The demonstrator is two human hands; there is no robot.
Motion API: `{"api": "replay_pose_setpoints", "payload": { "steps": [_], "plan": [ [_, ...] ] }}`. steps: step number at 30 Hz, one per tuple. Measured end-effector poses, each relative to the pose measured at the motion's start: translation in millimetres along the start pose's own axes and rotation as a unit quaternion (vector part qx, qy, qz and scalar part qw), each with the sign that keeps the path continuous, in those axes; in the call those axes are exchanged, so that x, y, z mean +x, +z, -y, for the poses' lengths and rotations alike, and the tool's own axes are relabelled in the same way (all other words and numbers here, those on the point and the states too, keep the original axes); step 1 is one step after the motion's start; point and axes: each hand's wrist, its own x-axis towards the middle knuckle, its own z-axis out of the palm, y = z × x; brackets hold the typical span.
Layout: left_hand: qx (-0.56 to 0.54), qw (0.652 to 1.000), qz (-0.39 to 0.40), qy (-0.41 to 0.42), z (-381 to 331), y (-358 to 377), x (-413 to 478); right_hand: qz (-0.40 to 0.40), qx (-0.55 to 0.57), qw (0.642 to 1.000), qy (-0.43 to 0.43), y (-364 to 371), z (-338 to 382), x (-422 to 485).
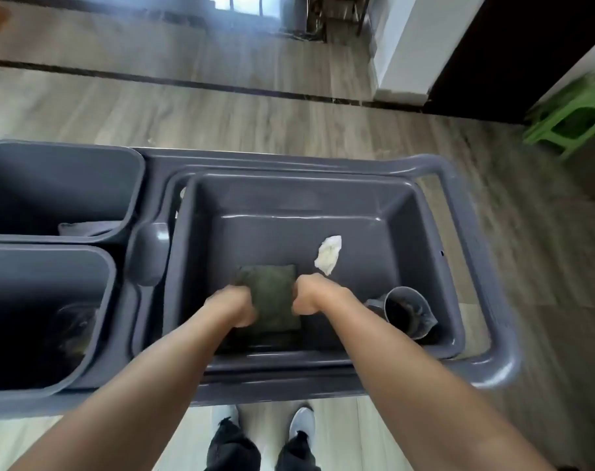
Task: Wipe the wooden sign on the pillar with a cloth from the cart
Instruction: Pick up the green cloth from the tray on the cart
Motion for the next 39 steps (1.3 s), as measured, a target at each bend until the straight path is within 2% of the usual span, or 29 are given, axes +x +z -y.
{"api": "replay_pose_setpoints", "payload": {
  "steps": [6,9,13,16,19,21,24,29,39],
  "plan": [
    [-0.074,0.996,-0.006,-0.042,7.2,21.4,16.8,-0.035,0.038,0.998,0.02,31.4,2.7,25.7],
    [-0.127,0.988,-0.043,-0.071,9.3,30.9,26.4,-0.061,0.087,0.993,0.06,41.9,5.0,36.6],
    [-0.237,0.961,-0.069,-0.126,5.7,36.2,30.9,-0.088,0.177,0.974,0.107,53.2,7.7,43.9],
    [-0.292,0.943,-0.066,-0.143,5.2,36.6,32.9,-0.071,0.282,0.947,0.133,54.4,8.7,45.8],
    [-0.32,0.937,-0.049,-0.129,7.0,35.1,33.3,-0.057,0.34,0.935,0.086,52.9,8.5,42.7],
    [-0.362,0.923,-0.042,-0.121,7.7,32.6,31.4,-0.052,0.406,0.911,0.056,53.4,6.5,38.5],
    [-0.462,0.879,-0.042,-0.109,8.2,26.0,24.7,-0.053,0.498,0.864,0.039,49.2,0.7,28.7],
    [-0.65,0.757,-0.026,-0.058,1.1,3.9,-3.3,-0.051,0.571,0.819,-0.011,25.4,-11.8,-10.8],
    [-0.718,0.679,-0.013,0.152,-61.4,-46.1,-105.3,-0.169,0.666,0.717,-0.116,-6.2,-75.7,-131.3]
  ]
}}
